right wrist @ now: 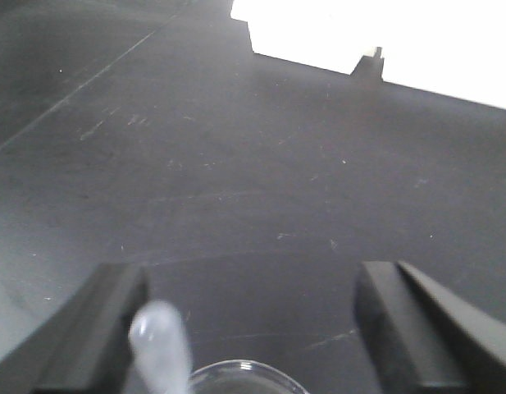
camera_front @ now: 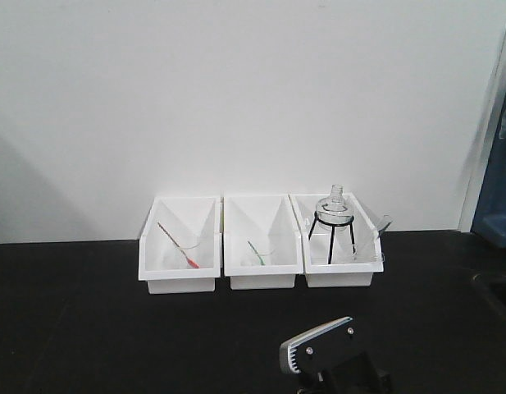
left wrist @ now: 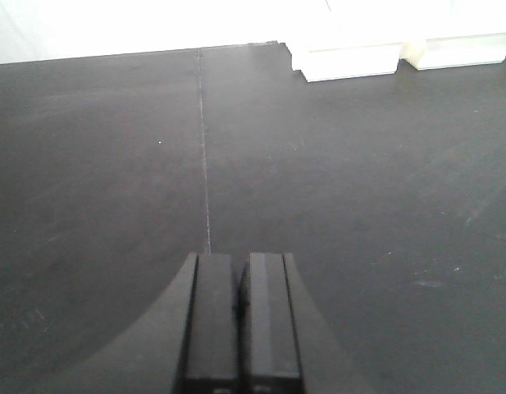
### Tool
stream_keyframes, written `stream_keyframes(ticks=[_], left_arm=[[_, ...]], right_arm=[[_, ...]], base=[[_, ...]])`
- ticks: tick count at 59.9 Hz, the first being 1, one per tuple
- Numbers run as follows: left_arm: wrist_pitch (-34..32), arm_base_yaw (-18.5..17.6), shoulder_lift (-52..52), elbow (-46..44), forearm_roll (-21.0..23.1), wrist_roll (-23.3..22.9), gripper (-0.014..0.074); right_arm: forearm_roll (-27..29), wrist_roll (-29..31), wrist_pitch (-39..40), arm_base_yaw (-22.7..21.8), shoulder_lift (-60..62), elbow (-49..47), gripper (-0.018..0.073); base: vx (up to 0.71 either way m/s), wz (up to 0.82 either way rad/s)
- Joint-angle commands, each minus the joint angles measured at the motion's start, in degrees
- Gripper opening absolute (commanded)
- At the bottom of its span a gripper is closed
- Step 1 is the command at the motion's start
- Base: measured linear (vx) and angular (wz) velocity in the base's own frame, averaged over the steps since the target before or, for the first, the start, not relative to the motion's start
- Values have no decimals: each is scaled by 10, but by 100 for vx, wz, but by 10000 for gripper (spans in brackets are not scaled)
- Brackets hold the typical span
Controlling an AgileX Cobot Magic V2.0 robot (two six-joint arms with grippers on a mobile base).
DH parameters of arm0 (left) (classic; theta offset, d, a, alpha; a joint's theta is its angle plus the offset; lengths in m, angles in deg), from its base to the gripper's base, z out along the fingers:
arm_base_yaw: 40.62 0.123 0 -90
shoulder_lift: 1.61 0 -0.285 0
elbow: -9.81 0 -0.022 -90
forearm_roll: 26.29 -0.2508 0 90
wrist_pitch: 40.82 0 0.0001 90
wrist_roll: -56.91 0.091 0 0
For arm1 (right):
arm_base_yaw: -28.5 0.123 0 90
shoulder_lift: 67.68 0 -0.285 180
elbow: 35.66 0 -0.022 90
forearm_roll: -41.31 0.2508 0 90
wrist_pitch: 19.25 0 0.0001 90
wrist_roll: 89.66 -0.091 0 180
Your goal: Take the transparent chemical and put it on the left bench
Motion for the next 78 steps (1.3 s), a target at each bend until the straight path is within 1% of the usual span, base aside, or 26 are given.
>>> stream_keyframes(ticks=[1, 8, 16, 26, 33, 41, 45, 48, 52, 54, 56, 58, 62, 64, 67, 73, 75, 78], left_arm=[[-45, -1, -11, 9, 0, -4, -4], [-45, -1, -11, 9, 0, -4, -4], [-45, -1, -11, 9, 0, -4, -4], [-45, -1, -11, 9, 0, -4, -4], [-45, -1, -11, 9, 0, -4, -4], [-45, -1, -11, 9, 0, -4, -4], [-45, -1, -11, 9, 0, -4, -4], [-45, -1, -11, 9, 0, -4, -4], [-45, -1, -11, 9, 0, -4, -4], [-45, -1, -11, 9, 0, -4, -4], [-45, -1, -11, 9, 0, -4, -4], [-45, -1, -11, 9, 0, -4, -4], [-45, -1, -11, 9, 0, -4, -4], [-45, -1, -11, 9, 0, -4, -4], [-45, -1, -11, 9, 0, -4, -4], [-45, -1, -11, 9, 0, -4, -4], [-45, -1, -11, 9, 0, -4, -4], [-45, -1, -11, 9, 0, -4, -4]], right_arm=[[-6, -2, 42, 0, 19, -19, 613], [-6, -2, 40, 0, 19, -19, 588], [7, -12, 25, 0, 19, -20, 565], [6, 10, 60, -1, 34, -23, 549], [12, 48, 59, -1, 71, -47, 549], [42, 79, 40, -1, 109, -87, 549], [55, 116, 35, -1, 124, -101, 538], [74, 147, 36, -5, 132, -107, 509], [123, 191, 44, -23, 141, -107, 439], [158, 219, 46, -37, 145, -107, 400], [199, 250, 46, -55, 149, -107, 344], [242, 285, 44, -74, 152, -107, 268], [326, 370, 44, -110, 159, -106, 147], [366, 419, 44, -126, 163, -106, 67], [427, 500, 45, -145, 165, -106, -16], [518, 622, 53, -169, 165, -106, -10], [543, 653, 57, -171, 165, -106, -10], [581, 676, 67, -171, 165, -106, -8]], base=[[0, 0], [0, 0], [0, 0], [0, 0], [0, 0], [0, 0], [0, 0], [0, 0], [0, 0], [0, 0], [0, 0], [0, 0], [0, 0], [0, 0], [0, 0], [0, 0], [0, 0], [0, 0]])
